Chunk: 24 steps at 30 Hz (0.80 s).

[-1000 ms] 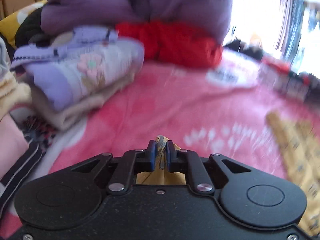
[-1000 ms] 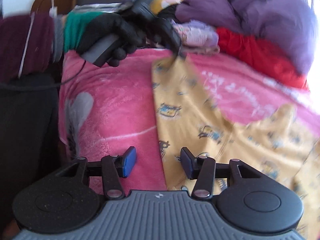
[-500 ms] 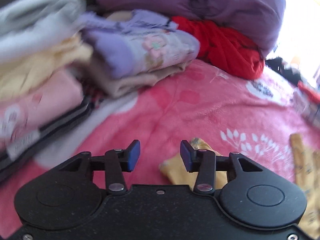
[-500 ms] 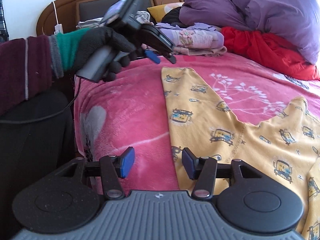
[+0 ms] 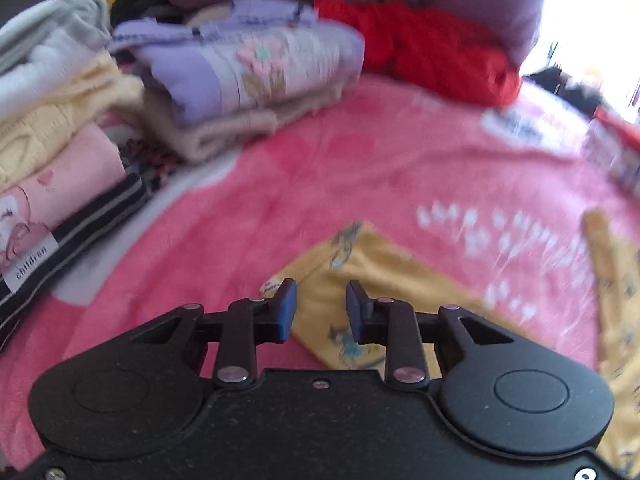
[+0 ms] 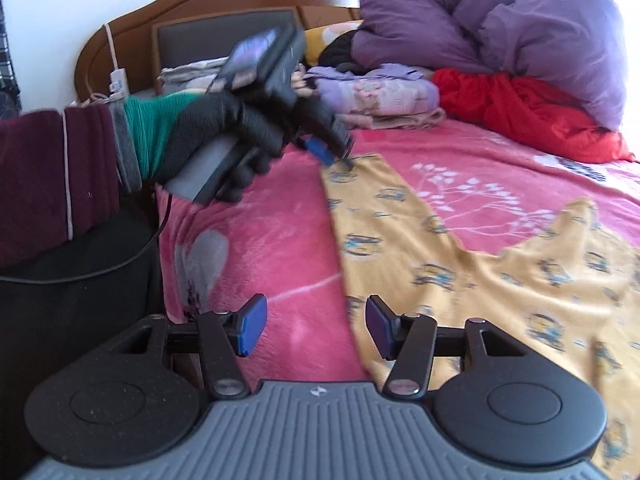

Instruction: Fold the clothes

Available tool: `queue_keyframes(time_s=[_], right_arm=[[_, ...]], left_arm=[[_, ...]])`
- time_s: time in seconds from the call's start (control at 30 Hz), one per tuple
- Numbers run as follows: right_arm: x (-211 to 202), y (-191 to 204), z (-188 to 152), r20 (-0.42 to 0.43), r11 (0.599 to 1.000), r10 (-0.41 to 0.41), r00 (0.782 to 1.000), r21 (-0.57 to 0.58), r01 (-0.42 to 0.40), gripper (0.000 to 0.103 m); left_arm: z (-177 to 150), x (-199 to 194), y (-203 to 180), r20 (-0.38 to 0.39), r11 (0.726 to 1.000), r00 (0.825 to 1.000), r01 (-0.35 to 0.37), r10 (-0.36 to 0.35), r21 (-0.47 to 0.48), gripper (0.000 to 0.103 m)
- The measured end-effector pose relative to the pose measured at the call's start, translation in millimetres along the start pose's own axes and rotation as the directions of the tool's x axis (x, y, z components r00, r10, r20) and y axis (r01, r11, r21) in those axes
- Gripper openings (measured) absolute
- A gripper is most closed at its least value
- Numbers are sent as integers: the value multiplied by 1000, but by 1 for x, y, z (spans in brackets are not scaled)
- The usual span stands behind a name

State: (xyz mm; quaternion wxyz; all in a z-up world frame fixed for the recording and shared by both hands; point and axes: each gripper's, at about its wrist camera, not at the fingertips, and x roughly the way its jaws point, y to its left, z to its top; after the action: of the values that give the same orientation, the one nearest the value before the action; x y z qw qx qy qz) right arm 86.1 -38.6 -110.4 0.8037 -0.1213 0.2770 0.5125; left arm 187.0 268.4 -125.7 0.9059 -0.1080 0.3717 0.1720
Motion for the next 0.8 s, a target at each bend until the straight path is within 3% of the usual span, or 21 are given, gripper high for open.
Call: queue_keyframes(time_s=[0.13,0.3,0.47,0.57,0.67,0.8], right_arm=[[-29,-34,-4,28,992,-91,995,96,88,55],[-61,-83,-25,12,938,-271,962,228,261,55],[-69,-89,-41,-38,900,-406,913,153,407,55],[-61,-91,-44,-81,867,-484,871,87,490,55],[-72,-120,-48,-61,857,-451,890,247,452,55],[-81,-172,-52,-31,804,-439,898,432,408,55]], left_arm=[[14,-15,-30,76,997,994,83,-83,9,26],[20,-8,-84,46,965,964,262,-262,-6,26],[24,-1,-137,45,940,939,340,-340,11,26],[22,0,-154,39,918,918,396,-395,-31,26],[20,-2,-174,17,865,867,498,-498,-61,26],[18,-5,-194,40,850,851,524,-523,-50,26]])
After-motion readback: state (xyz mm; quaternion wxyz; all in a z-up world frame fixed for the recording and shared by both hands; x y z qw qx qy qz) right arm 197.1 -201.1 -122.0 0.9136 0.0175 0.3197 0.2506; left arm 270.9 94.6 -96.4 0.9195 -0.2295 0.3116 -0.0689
